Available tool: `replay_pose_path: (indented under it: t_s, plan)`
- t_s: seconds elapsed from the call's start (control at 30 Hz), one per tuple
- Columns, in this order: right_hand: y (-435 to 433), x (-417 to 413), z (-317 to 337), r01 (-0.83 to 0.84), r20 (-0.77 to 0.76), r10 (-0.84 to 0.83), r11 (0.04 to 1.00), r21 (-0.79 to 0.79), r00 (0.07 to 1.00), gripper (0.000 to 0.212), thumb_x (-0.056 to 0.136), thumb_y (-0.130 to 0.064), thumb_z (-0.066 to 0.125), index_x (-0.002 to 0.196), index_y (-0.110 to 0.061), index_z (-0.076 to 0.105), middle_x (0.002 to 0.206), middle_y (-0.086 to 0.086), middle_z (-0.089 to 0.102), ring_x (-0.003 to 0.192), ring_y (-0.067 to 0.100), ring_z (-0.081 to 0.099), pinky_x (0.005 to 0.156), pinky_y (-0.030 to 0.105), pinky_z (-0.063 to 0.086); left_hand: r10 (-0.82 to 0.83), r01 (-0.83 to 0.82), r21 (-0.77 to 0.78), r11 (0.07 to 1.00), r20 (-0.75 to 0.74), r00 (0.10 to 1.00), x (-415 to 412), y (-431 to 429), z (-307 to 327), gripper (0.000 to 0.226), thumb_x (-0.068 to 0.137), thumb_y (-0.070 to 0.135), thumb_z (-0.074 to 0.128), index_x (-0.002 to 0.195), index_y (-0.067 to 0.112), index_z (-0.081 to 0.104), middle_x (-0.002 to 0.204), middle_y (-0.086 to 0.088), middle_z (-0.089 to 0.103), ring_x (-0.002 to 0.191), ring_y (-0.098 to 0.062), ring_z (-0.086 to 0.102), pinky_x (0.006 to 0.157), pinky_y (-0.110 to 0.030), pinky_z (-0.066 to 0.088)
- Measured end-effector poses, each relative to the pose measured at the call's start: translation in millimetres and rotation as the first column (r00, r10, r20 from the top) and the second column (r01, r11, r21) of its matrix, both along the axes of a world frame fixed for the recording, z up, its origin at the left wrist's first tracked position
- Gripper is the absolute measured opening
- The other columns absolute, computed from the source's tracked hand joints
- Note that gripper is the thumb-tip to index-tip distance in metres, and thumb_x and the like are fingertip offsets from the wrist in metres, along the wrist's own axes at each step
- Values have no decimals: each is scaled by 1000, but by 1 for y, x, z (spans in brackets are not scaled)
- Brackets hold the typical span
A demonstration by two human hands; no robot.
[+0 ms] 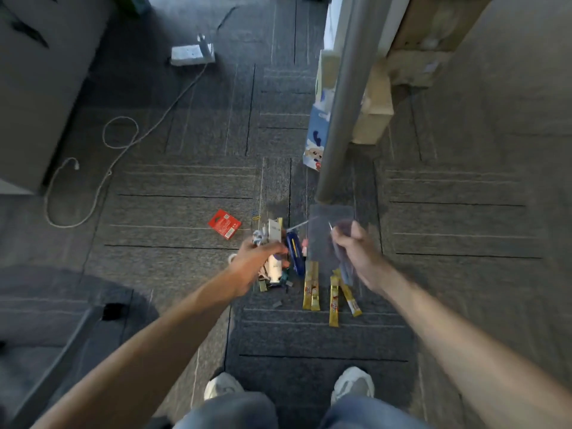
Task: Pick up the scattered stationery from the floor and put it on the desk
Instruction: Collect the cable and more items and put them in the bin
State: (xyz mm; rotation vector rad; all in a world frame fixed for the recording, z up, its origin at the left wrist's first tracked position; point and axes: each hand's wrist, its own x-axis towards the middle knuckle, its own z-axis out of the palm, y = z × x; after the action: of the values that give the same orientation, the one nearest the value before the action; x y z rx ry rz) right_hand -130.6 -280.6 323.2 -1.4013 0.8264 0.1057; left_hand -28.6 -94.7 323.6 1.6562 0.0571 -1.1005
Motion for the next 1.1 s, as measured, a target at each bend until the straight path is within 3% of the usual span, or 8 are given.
replay_pose_path:
  t_s: [0.13, 0.2, 0.33, 0.4, 0.47, 0.67, 0.87, 1.1]
  plan:
    - [12, 3, 168, -121, -22, 121, 993, -15, 992, 10, 98, -13, 48, 107, -16, 51, 94, 12, 65, 86, 24, 62, 88, 47, 49, -14, 17, -53, 998, 43, 999, 1, -2, 159, 26, 76, 27, 71, 92, 8, 72, 95, -19, 71, 87, -33, 66, 93, -52, 44]
    - [16, 9, 250, -130, -22, 129, 992, -9, 991, 12, 97, -13, 49, 109, -15, 50, 106, 19, 64, 92, 26, 63, 89, 44, 50, -24, 29, -61, 998, 70, 997, 7, -4, 237, 31, 77, 28, 71, 98, 5, 70, 100, -21, 69, 94, -39, 64, 92, -51, 46]
    - [25, 23, 384, -85, 25, 85, 996, 3, 996, 13, 96, -9, 49, 108, -15, 51, 107, 17, 60, 98, 27, 61, 99, 52, 46, -15, 25, -89, 996, 117, 993, 22, -6, 370, 14, 86, 16, 67, 92, 4, 71, 86, -19, 70, 74, -28, 64, 77, -43, 50]
    - [27, 32, 441, -70, 47, 71, 997, -23, 996, 16, 97, -8, 49, 112, -10, 48, 114, 15, 58, 103, 23, 58, 102, 43, 47, -15, 30, -92, 995, 157, 987, 36, -9, 428, 11, 84, 10, 68, 91, 1, 70, 79, -15, 70, 67, -21, 63, 70, -36, 50]
    - [25, 44, 485, -69, 73, 72, 997, -41, 995, 16, 99, -6, 47, 115, -4, 44, 114, 11, 57, 98, 12, 56, 88, 18, 51, -8, 38, -149, 988, 193, 981, 47, -12, 472, 3, 80, 4, 71, 83, 5, 69, 70, -5, 70, 60, -13, 63, 60, -26, 52]
    - [-13, 102, 544, 14, 165, -1, 997, -77, 986, 24, 94, -28, 58, 115, -21, 49, 108, 8, 64, 97, 22, 62, 92, 39, 49, 121, -64, -202, 977, 284, 951, 87, -46, 545, 15, 83, 3, 65, 71, 11, 61, 57, 0, 59, 48, -12, 54, 45, -22, 45]
    - [-79, 160, 562, -165, 165, 192, 973, -164, 968, 16, 98, -19, 57, 110, -10, 60, 85, 1, 68, 64, 9, 57, 53, 21, 45, 342, -300, -178, 937, 296, 892, 138, -93, 572, 7, 84, 15, 69, 86, 8, 65, 65, -3, 65, 52, -13, 61, 47, -24, 49]
    - [-131, 207, 563, -312, 125, 329, 940, -140, 936, 27, 89, -28, 70, 110, -13, 64, 93, 2, 68, 80, 14, 63, 59, 23, 47, 480, -454, -158, 877, 315, 818, 162, -126, 566, 9, 83, 11, 69, 91, 9, 64, 68, -5, 61, 56, -16, 54, 42, -20, 42]
